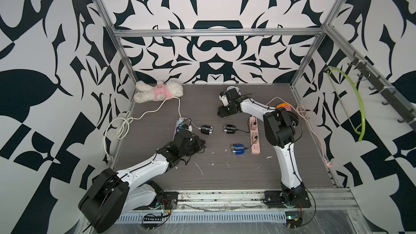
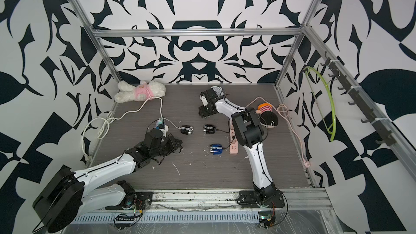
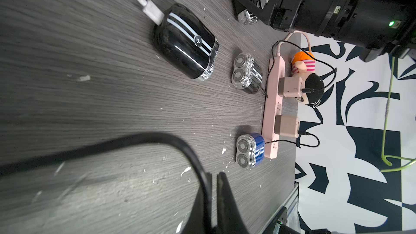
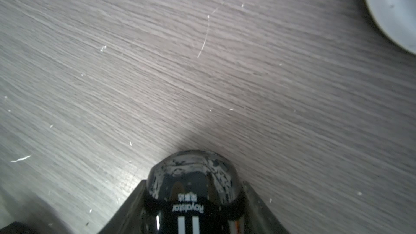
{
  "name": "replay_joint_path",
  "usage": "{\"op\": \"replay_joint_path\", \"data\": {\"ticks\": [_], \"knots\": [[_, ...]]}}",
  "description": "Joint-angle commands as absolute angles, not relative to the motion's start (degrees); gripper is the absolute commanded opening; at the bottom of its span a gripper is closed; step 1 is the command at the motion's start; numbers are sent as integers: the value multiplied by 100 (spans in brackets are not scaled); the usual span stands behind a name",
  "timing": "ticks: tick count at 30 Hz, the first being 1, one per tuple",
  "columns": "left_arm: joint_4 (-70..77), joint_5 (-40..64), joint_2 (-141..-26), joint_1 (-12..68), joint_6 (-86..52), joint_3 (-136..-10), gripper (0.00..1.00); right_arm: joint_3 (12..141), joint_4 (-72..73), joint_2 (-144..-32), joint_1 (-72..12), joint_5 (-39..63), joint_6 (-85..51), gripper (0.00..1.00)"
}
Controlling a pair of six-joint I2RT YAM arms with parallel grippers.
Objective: Unplug the electric shaver
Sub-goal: Place the charging cable at the center of the board.
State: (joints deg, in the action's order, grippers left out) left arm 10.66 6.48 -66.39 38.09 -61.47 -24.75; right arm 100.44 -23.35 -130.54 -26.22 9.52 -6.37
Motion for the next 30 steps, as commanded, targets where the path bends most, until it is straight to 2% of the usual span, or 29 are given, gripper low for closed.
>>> {"op": "replay_joint_path", "data": {"ticks": [1,5,6,7,13,17,19,20,21,24,29,30], "knots": [[1068,708,-6662,3789,-6067,-2622,1,10070,-2531,-12703,-2593,1038,-624,67],[1020,708,-6663,3788,-6026,-2652,1,9941,-2475,-12555,-2597,1001,-613,70],[1012,704,-6658,3795,-6014,-2659,1,9894,-2433,-12496,-2593,997,-625,72],[1011,707,-6653,3788,-6011,-2670,1,9848,-2418,-12436,-2597,1007,-624,80],[684,583,-6610,3789,-5808,-2843,9,9511,-2219,-11984,-2597,862,-632,81],[276,477,-6618,3797,-5605,-3061,23,9186,-2160,-11586,-2593,771,-633,81],[-35,367,-6640,3801,-5579,-3140,43,8951,-2132,-11367,-2601,735,-666,81],[-190,272,-6651,3813,-5564,-3155,52,8823,-2114,-11233,-2606,758,-681,85],[-276,225,-6662,3821,-5552,-3148,59,8658,-2074,-11085,-2625,767,-690,87],[-343,134,-6695,3825,-5551,-3102,71,8177,-1815,-10637,-2719,656,-751,87],[-713,-37,-6700,3855,-5514,-3269,84,7592,-1644,-10035,-2937,676,-680,87],[-864,-109,-6662,3865,-5481,-3345,92,7491,-1611,-9919,-3016,660,-629,88]]}}
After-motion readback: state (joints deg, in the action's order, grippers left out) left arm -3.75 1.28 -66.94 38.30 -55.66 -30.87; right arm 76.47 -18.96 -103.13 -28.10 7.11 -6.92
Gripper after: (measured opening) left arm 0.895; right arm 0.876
